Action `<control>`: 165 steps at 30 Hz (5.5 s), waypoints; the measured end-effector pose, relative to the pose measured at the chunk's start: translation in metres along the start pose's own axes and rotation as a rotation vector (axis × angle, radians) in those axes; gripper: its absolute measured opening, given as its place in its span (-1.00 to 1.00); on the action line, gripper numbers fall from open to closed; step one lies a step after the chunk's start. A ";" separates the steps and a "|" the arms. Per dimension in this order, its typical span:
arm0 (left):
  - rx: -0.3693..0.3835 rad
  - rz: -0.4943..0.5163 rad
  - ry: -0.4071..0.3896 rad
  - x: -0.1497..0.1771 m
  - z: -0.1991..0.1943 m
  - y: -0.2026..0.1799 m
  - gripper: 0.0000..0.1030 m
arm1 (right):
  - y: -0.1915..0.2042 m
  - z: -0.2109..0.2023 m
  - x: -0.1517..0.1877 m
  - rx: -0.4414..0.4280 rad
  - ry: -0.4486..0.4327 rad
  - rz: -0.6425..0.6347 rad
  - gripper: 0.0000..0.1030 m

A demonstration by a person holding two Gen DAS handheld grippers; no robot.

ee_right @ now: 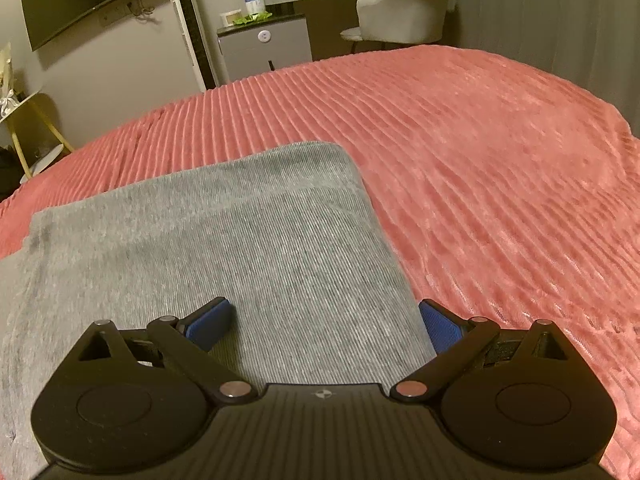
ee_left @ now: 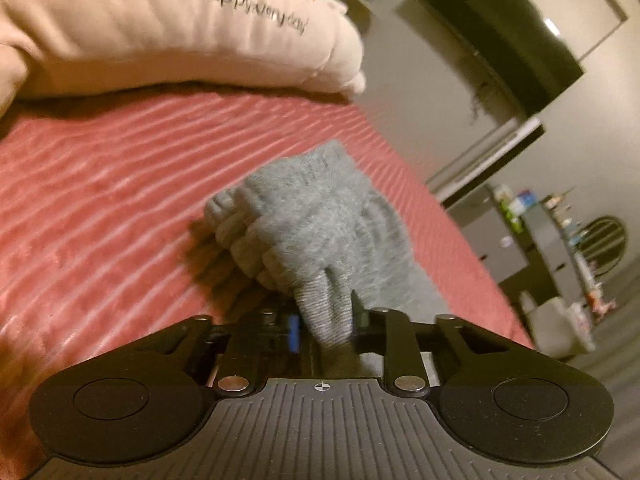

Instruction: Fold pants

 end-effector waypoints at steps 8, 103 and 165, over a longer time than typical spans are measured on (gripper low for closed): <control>-0.024 -0.097 0.029 -0.005 0.010 -0.003 -0.61 | 0.005 -0.016 -0.002 0.012 -0.040 -0.030 0.92; 0.071 0.576 0.257 0.154 -0.072 -0.226 0.22 | -0.047 -0.081 -0.037 -0.285 -0.160 0.258 0.18; -0.198 0.884 0.238 0.166 0.057 -0.285 0.68 | -0.035 -0.016 -0.013 -0.104 -0.111 0.208 0.92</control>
Point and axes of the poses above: each gripper's, at about its wrist camera, not at the fingertips, and z roughly the way its jaws point, y to its left, x to its underside, the point moved 8 cm from there along z, roughly the way its jaws point, and after that the axes turned 7 degrees about z, right-handed, at the moved point
